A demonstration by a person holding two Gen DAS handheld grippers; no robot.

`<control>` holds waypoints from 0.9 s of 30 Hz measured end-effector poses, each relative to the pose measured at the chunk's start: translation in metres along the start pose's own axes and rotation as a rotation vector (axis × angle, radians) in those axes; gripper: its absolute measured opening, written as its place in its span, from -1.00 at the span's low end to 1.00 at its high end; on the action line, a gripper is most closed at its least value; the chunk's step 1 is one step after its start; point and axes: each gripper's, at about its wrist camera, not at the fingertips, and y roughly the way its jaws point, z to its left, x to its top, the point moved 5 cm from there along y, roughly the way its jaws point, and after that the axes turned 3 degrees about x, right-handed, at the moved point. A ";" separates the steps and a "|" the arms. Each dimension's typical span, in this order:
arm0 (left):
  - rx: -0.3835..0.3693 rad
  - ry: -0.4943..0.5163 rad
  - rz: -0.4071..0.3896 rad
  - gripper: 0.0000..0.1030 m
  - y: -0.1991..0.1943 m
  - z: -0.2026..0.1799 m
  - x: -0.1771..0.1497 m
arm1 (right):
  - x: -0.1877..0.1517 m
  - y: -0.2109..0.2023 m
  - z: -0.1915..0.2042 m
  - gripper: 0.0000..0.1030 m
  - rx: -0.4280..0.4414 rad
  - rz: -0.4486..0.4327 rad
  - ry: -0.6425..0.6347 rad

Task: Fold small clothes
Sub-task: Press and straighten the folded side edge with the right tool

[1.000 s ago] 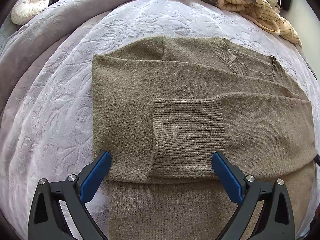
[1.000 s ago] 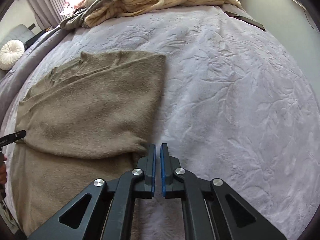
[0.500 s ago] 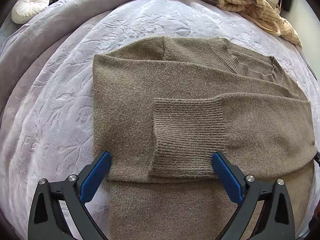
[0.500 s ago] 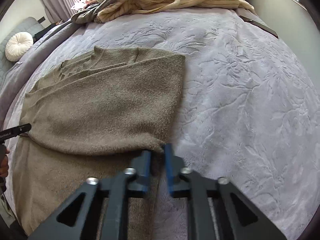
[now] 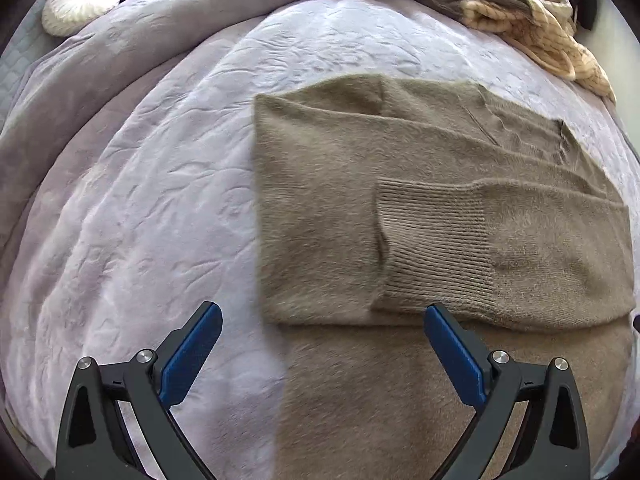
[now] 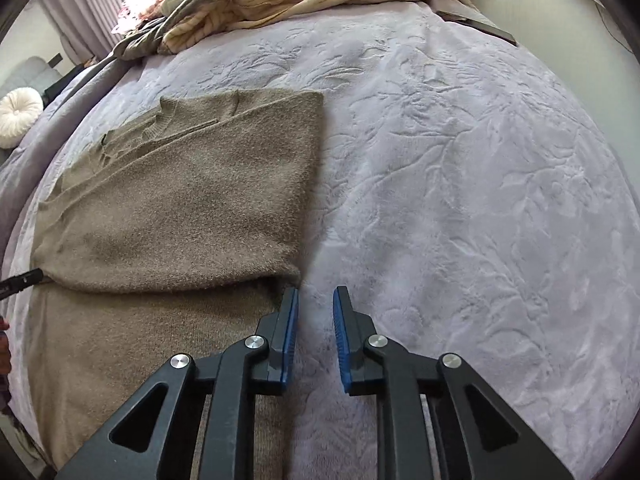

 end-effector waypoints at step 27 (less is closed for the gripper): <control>0.045 -0.096 0.041 0.97 -0.004 0.046 -0.017 | -0.010 0.011 0.049 -0.62 0.088 0.088 -0.021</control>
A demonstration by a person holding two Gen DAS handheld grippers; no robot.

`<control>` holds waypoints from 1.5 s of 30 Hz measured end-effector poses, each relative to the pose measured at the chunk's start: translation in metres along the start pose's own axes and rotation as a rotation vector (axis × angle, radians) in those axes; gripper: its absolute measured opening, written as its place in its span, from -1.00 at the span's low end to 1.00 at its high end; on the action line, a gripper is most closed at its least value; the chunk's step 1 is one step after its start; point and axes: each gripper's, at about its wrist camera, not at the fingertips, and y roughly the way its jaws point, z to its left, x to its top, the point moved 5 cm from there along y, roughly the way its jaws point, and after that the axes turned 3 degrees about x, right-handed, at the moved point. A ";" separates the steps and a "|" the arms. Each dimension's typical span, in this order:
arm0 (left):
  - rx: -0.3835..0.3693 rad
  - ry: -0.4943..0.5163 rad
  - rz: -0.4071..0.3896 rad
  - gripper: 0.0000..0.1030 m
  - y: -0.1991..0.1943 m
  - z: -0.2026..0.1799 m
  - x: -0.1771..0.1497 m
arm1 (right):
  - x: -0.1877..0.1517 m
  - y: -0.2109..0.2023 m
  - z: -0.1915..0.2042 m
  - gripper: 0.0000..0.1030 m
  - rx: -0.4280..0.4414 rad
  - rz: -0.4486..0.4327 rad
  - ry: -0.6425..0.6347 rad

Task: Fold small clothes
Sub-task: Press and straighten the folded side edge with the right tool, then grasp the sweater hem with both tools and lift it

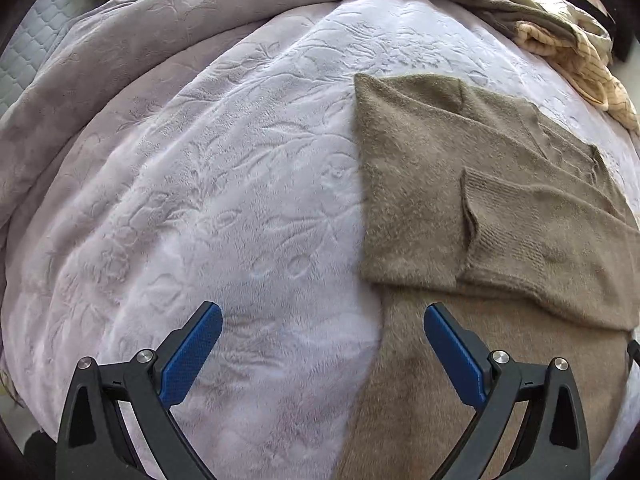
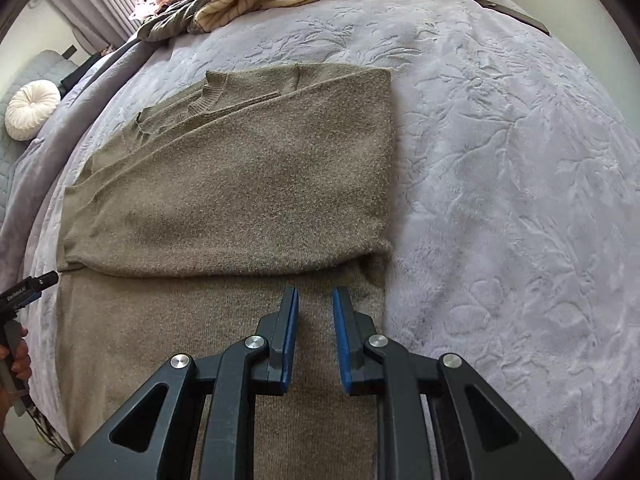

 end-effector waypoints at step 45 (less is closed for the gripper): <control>-0.093 0.154 0.194 0.97 -0.060 -0.021 -0.103 | -0.082 -0.029 0.078 0.42 0.074 0.231 0.074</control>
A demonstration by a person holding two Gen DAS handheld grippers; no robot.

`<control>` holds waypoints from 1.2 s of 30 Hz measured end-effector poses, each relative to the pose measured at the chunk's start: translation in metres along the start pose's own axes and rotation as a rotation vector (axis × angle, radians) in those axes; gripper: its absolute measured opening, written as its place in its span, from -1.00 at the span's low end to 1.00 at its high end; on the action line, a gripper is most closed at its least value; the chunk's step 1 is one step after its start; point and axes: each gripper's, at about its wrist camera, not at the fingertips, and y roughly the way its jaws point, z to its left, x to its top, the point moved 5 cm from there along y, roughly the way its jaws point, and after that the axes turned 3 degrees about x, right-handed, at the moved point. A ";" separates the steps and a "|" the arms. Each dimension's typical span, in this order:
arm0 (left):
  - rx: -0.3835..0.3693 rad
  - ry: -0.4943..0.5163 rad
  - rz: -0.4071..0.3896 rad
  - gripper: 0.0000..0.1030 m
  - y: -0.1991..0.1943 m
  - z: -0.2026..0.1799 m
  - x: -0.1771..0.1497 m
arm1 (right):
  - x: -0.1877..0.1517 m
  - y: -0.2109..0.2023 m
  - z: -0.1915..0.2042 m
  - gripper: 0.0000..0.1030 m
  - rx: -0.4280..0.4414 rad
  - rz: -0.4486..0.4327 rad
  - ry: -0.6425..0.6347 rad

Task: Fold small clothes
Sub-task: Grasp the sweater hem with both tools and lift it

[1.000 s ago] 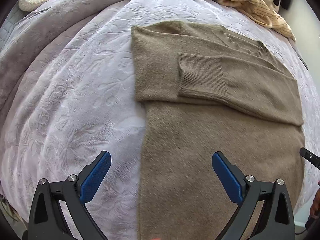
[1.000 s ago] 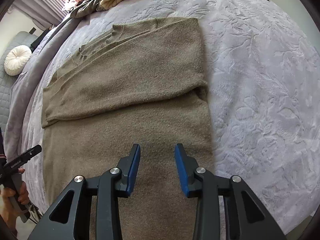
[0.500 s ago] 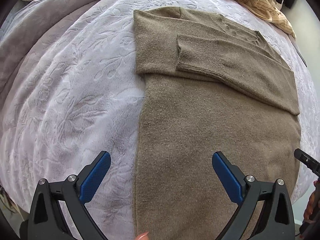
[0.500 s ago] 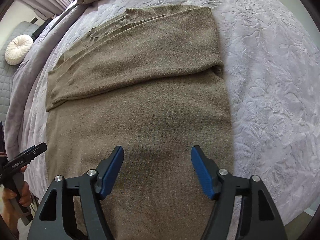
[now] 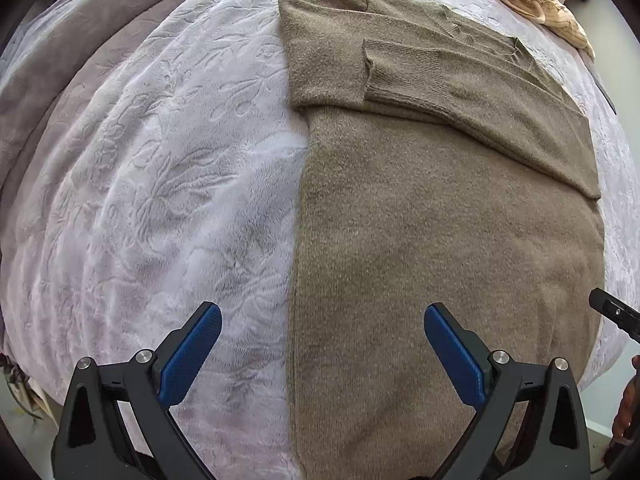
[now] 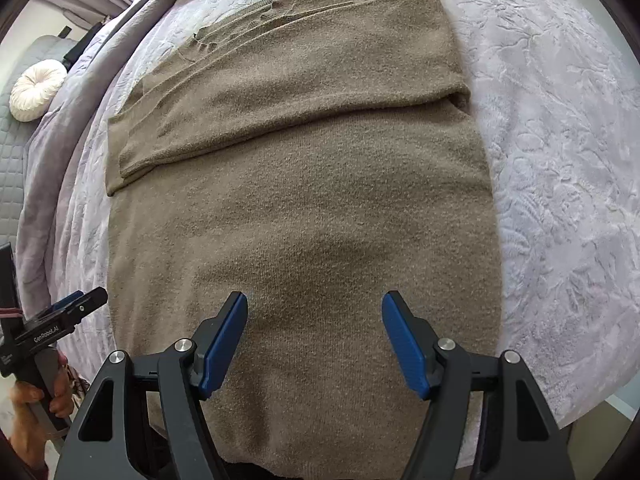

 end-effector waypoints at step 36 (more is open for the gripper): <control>-0.337 0.128 0.290 0.54 0.013 0.008 -0.167 | -0.149 0.037 -0.083 0.20 0.274 0.284 0.254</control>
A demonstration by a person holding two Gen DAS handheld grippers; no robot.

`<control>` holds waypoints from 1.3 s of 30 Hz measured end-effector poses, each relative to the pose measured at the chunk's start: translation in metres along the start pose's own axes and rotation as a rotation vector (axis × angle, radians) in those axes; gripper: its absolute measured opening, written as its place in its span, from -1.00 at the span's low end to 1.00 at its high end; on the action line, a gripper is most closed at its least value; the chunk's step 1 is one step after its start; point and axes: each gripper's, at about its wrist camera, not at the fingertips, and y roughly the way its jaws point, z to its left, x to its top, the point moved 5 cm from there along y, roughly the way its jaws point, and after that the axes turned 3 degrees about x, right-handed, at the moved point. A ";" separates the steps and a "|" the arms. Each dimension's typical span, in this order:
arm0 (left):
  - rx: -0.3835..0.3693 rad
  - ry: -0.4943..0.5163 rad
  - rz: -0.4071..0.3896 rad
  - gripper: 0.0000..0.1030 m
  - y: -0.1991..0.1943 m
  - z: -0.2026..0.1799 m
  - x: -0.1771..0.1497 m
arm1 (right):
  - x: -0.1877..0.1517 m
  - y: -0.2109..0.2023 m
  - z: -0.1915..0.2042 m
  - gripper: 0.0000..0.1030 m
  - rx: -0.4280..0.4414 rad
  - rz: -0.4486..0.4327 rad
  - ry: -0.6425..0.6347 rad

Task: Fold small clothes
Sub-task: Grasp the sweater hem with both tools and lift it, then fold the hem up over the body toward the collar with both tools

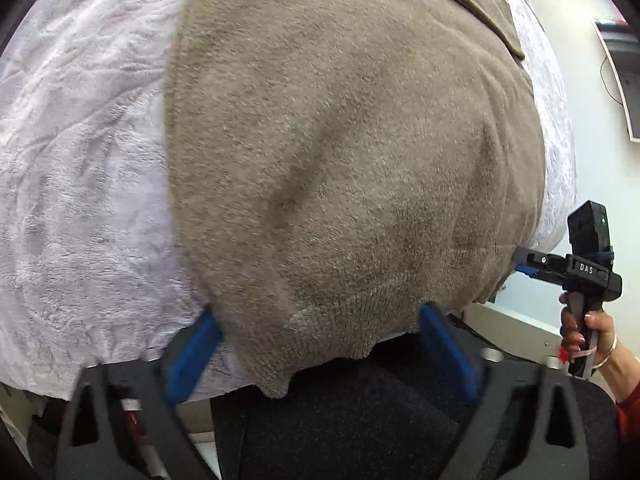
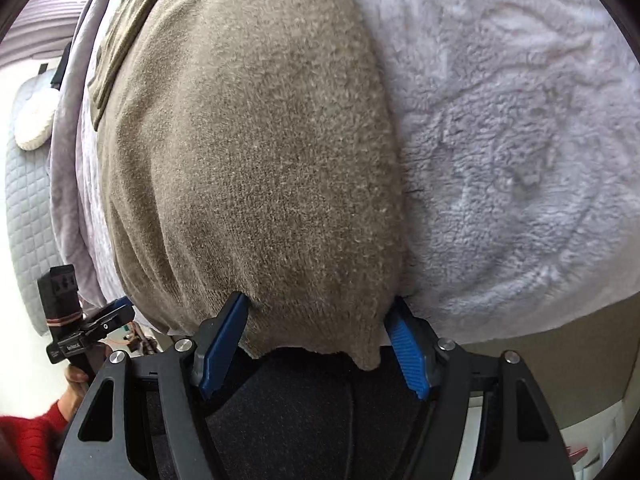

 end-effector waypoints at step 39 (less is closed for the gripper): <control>0.202 0.001 -0.363 -0.72 -0.124 0.040 0.168 | 0.180 -0.071 0.057 -0.61 0.387 -0.256 0.164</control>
